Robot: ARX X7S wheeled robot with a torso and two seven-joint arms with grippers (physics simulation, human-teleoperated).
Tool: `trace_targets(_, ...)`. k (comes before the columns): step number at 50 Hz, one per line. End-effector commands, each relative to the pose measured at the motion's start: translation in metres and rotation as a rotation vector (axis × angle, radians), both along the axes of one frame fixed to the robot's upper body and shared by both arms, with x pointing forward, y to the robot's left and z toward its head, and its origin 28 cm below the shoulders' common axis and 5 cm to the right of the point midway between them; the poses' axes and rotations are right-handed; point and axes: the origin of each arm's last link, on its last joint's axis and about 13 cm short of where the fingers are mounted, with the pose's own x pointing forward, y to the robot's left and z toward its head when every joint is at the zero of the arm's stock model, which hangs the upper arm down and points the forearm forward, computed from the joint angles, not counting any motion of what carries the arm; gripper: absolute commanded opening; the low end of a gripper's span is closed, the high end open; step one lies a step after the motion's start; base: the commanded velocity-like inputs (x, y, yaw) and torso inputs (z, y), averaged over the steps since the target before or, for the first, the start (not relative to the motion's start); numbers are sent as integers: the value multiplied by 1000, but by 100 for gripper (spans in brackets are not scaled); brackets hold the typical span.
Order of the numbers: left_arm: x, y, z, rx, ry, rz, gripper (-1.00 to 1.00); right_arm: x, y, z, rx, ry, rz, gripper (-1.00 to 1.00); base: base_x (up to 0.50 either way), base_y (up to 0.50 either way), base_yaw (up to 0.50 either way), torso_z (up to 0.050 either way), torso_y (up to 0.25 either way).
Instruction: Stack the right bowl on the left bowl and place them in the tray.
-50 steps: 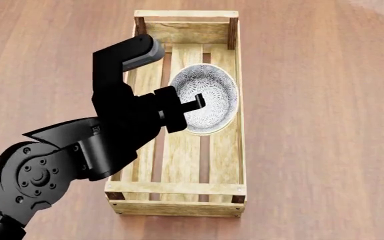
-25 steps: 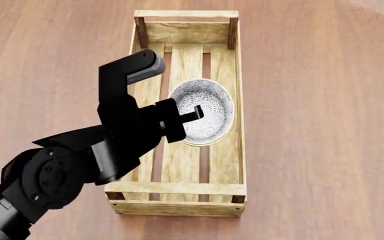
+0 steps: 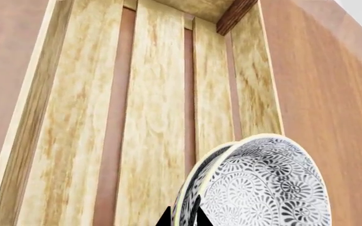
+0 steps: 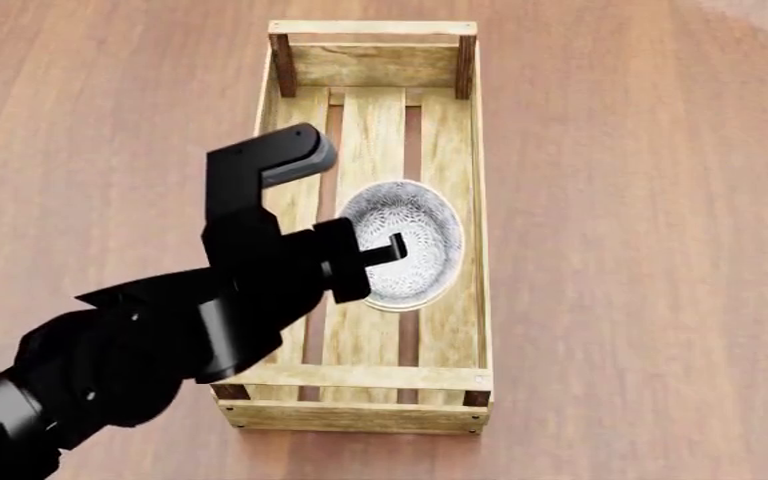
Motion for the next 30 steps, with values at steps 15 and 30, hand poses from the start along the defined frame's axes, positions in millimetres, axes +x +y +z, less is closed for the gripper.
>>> trace_targets(15,-2,-7,-7,-30,-30,-57,-100,4,-5,-4,-8,-8,-23,100,0,0,0,1,1)
trace_targets(30,-2,-5,-15,-12,-56,-100,-100,9,-8,-7,-15,1,-44,100,0,0,0,0,1)
